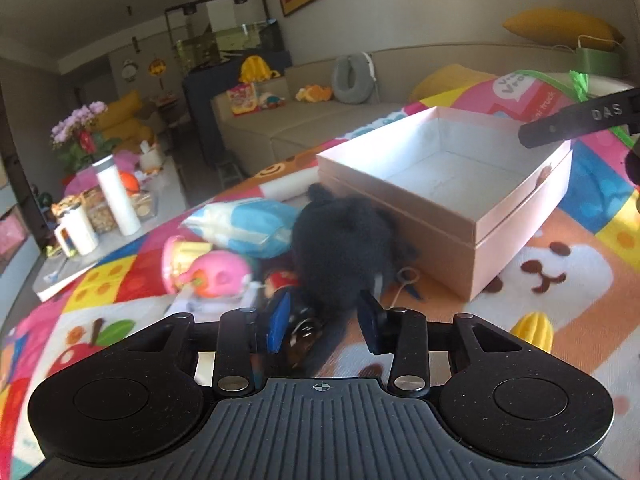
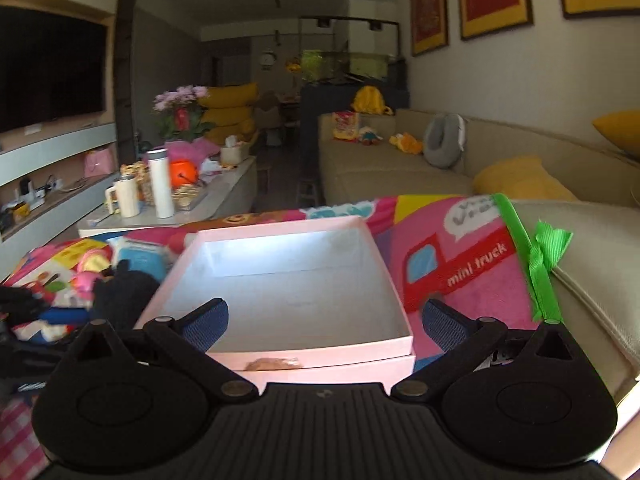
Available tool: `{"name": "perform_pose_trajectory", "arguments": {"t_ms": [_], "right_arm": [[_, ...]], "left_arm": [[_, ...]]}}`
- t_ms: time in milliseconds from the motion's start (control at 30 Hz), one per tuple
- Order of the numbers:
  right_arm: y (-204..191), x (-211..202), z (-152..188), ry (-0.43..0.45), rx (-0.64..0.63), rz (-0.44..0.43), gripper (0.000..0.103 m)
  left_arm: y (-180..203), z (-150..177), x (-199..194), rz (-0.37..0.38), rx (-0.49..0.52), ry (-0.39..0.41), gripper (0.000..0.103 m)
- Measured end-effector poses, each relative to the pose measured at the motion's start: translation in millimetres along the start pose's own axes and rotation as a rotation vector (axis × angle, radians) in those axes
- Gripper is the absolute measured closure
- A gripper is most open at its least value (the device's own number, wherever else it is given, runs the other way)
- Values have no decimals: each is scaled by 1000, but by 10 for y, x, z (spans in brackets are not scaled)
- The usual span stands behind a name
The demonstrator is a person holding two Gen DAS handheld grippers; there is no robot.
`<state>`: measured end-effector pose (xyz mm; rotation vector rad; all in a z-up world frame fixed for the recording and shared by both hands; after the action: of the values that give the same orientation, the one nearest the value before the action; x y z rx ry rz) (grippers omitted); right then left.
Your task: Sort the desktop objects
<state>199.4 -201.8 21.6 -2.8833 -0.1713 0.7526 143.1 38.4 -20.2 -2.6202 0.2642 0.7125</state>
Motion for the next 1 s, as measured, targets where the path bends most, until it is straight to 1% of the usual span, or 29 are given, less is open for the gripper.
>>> {"name": "perform_pose_trajectory", "arguments": {"t_ms": [67,100,133,167,200,233,267,300,333,367,400,467,500,567,600,633,700,733,833,900,967,1000], "right_arm": [[-18,185,57,-32,31,-5,0],[-52,227,79,-28,32,6,0],[-115,250,107,-20,27,13,0],[-176,244,141,-28,23,-12,0],[-232,234,171,-41,20,-46,0],[-286,197,192,-55,10,-80,0],[-326,162,211,-65,0,-102,0],[-383,63,204,-53,-10,-107,0],[-432,-50,212,-30,-31,-111,0],[-493,-156,245,-27,-54,-136,0],[-583,-255,308,-54,-78,-186,0],[-780,-375,518,-144,-128,-288,0],[-892,-421,649,-182,-162,-322,0],[-1062,-423,865,-232,-215,-344,2],[-1162,-405,972,-251,-244,-349,7],[-1206,-374,1039,-267,-261,-346,11],[-1271,-330,1180,-316,-290,-332,35],[-1259,-327,1197,-308,-290,-320,37],[-1090,-356,1124,-265,-261,-284,37],[-910,-351,1096,-252,-235,-240,37],[-707,-328,1093,-255,-200,-198,37],[-629,-317,1096,-258,-181,-186,36]], "left_arm": [[-177,142,-93,-46,-34,-36,59],[-269,201,-141,-48,-66,-45,58],[-334,238,-190,-36,-94,-45,51],[-379,258,-241,-18,-116,-40,39],[-407,257,-289,1,-132,-28,33],[-416,242,-325,13,-137,-12,25],[-415,219,-351,12,-135,3,21],[-420,191,-361,1,-133,12,20],[-423,167,-362,-11,-137,15,16],[-421,143,-353,-16,-144,19,11],[-404,116,-340,-13,-152,26,8],[-332,65,-317,12,-155,38,7],[-279,30,-304,26,-150,45,7],[-182,-47,-284,45,-131,68,7],[-138,-81,-268,49,-117,77,7],[-104,-105,-244,49,-108,78,7],[-58,-141,-181,53,-93,70,7],[-38,-148,-136,54,-85,67,7],[-7,-210,26,43,-49,67,7],[40,-242,154,48,5,69,5],[104,-248,231,77,60,63,5],[144,-236,243,81,105,64,6]]}}
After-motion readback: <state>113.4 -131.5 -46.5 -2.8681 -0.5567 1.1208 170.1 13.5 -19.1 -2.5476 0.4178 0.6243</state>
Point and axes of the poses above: each gripper's, at about its wrist camera, not at the fingertips, and x roughly the way its jaws point, y to its right, z to its underside, the point moved 8 cm from there along x, roughly the way its jaws point, and after that the axes turned 8 degrees about x, right-handed, at the moved point
